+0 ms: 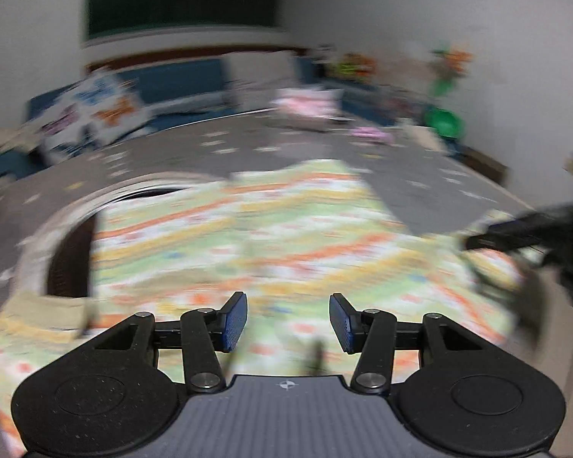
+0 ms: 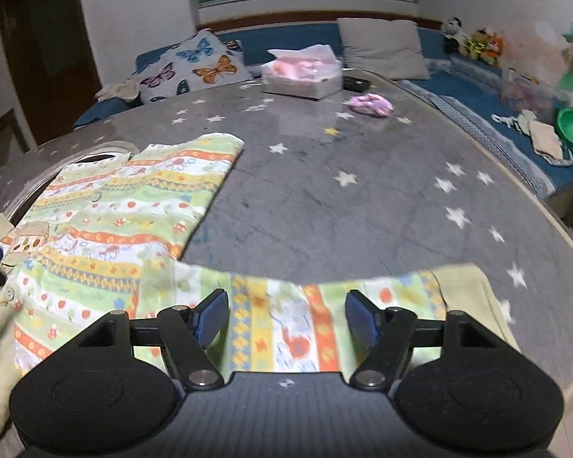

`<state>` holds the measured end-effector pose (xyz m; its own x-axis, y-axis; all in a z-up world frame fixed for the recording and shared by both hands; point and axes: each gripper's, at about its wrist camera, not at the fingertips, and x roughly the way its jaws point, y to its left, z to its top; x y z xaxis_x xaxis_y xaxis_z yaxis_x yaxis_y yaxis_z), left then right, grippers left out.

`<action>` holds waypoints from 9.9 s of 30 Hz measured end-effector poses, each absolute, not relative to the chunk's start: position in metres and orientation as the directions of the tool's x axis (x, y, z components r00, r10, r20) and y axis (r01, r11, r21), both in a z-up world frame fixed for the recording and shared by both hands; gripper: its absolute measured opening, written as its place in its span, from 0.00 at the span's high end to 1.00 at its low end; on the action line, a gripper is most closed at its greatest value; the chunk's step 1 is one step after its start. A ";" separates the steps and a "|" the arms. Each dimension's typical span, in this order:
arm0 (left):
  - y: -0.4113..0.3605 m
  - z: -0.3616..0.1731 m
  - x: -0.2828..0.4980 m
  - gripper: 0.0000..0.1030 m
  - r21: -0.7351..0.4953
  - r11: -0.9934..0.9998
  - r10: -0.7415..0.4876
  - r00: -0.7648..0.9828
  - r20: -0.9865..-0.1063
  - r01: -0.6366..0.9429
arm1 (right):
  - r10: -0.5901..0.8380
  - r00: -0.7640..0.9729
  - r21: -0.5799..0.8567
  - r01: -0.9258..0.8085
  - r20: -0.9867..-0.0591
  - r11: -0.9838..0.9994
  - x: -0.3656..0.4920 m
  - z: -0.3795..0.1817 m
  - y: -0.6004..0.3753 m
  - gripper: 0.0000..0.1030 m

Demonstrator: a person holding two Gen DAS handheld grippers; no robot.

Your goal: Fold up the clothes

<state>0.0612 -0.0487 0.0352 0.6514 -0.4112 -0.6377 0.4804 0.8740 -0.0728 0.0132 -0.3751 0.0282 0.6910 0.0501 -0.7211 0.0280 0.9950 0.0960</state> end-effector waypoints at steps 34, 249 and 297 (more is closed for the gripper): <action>0.024 0.011 0.232 0.99 -0.084 0.981 -0.185 0.706 -0.683 0.176 | 0.172 0.651 0.119 -0.125 -0.739 0.985 0.203 0.024 -0.320 0.96; -0.044 0.010 0.038 0.00 0.278 0.939 -0.009 0.823 -0.568 0.203 | 0.129 0.878 0.201 -0.038 -0.460 0.979 0.040 0.121 -0.370 0.94; -0.016 0.019 0.065 0.00 0.231 0.966 0.033 0.834 -0.551 0.114 | 0.324 0.642 0.085 -0.374 -0.694 0.923 0.077 0.045 -0.240 0.74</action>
